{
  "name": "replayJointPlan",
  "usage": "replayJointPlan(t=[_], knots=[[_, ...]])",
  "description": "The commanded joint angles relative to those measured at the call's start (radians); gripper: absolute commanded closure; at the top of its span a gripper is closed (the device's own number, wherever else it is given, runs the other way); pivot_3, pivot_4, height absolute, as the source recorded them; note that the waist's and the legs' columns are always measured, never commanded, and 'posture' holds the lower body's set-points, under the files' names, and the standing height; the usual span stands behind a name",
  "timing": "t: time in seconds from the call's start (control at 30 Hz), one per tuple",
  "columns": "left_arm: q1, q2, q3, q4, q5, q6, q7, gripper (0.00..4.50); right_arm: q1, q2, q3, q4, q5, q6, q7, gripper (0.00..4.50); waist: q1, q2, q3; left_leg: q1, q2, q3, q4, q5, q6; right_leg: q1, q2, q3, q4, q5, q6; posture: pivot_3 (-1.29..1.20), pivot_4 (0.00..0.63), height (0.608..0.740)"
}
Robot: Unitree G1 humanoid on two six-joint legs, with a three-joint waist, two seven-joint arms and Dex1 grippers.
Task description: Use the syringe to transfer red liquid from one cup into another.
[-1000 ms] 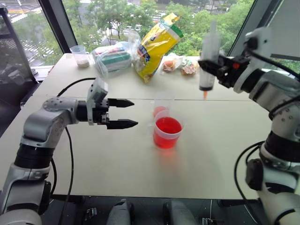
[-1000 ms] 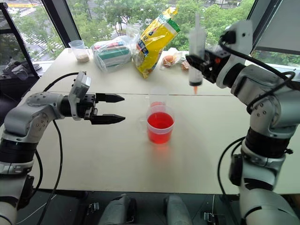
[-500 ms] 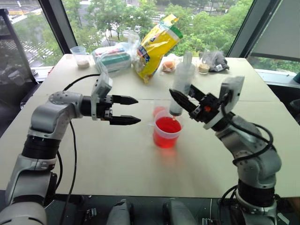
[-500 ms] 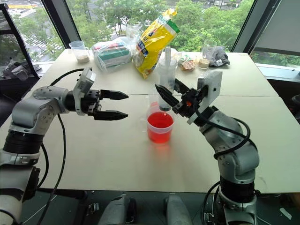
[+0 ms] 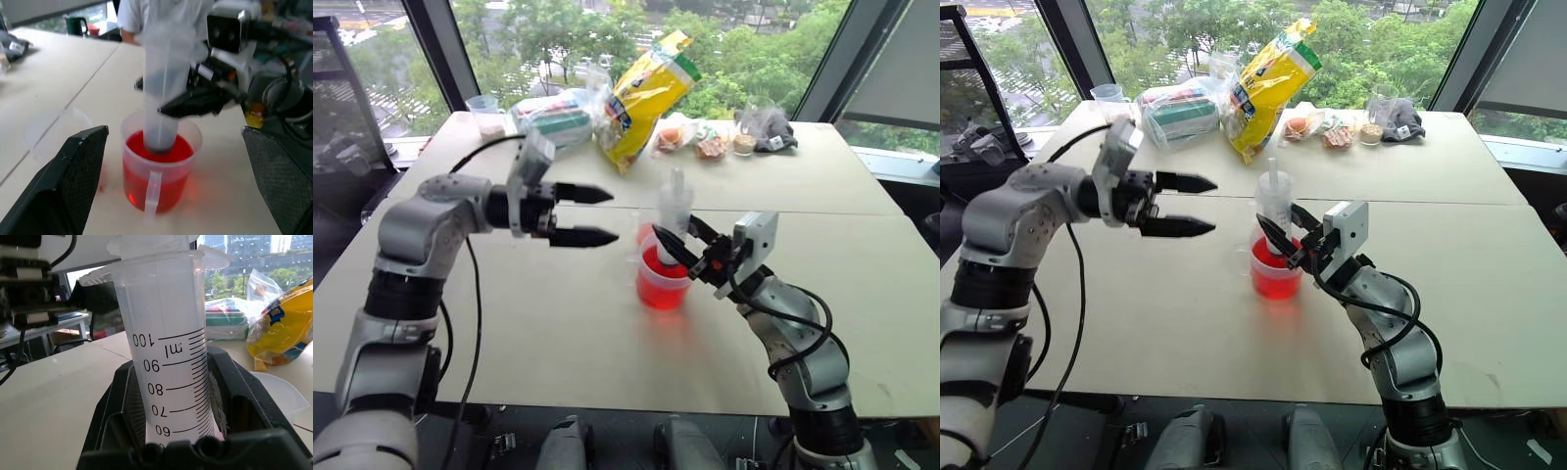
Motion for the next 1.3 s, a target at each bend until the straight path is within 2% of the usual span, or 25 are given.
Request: replayJointPlan(t=[0.03,0.2,0.53,1.07,1.17,1.3], knots=[[-0.056,-0.018,0.03,0.014,-0.04,0.014,-0.003,0.0,0.0,-0.002,-0.002,-0.016,-0.005,-0.026,-0.002,3.12,-0.003,0.0,0.0,0.0,0.0,0.0,0.0,0.0,0.0,0.0,0.0,0.0,0.0,0.0,0.0,0.0,0.15,0.74],[-0.121,-0.052,0.005,0.023,-0.075,0.064,-0.033,0.0,-0.001,-0.012,-0.004,-0.016,-0.006,-0.02,-0.001,3.12,-0.004,0.0,0.0,0.001,0.001,-0.002,0.0,0.0,0.0,0.0,0.002,0.0,0.001,0.0,0.0,0.0,0.15,0.74],[-0.104,-0.059,-0.071,0.009,-0.021,0.026,-0.101,0.0,-0.013,-0.022,-0.007,-0.016,-0.005,-0.01,-0.003,3.12,-0.003,0.0,0.0,0.001,0.001,-0.001,0.0,0.0,-0.001,0.0,0.001,0.0,0.002,0.0,0.0,0.0,0.15,0.74],[-0.101,-0.2,-0.091,0.042,0.002,0.014,-0.034,0.0,-0.001,-0.035,0.0,-0.039,-0.004,0.009,-0.009,3.12,-0.003,0.0,0.0,0.001,0.0,-0.001,0.0,0.0,-0.001,0.0,0.001,0.0,0.002,0.0,0.0,0.0,0.15,0.74],[-0.103,-0.222,-0.093,0.051,0.008,0.012,-0.023,0.88,0.003,-0.036,0.003,-0.044,-0.002,0.013,-0.011,3.12,-0.002,0.0,0.0,0.001,0.0,-0.001,0.0,0.0,-0.001,0.0,0.001,0.0,0.002,0.0,0.0,0.0,0.15,0.74],[-0.104,-0.238,-0.092,0.053,0.01,0.013,-0.012,2.82,0.006,-0.036,0.006,-0.051,0.0,0.018,-0.011,3.12,-0.002,0.0,0.0,0.001,0.0,-0.001,0.0,0.0,-0.001,0.0,0.001,0.0,0.002,0.0,0.0,0.0,0.15,0.74]])
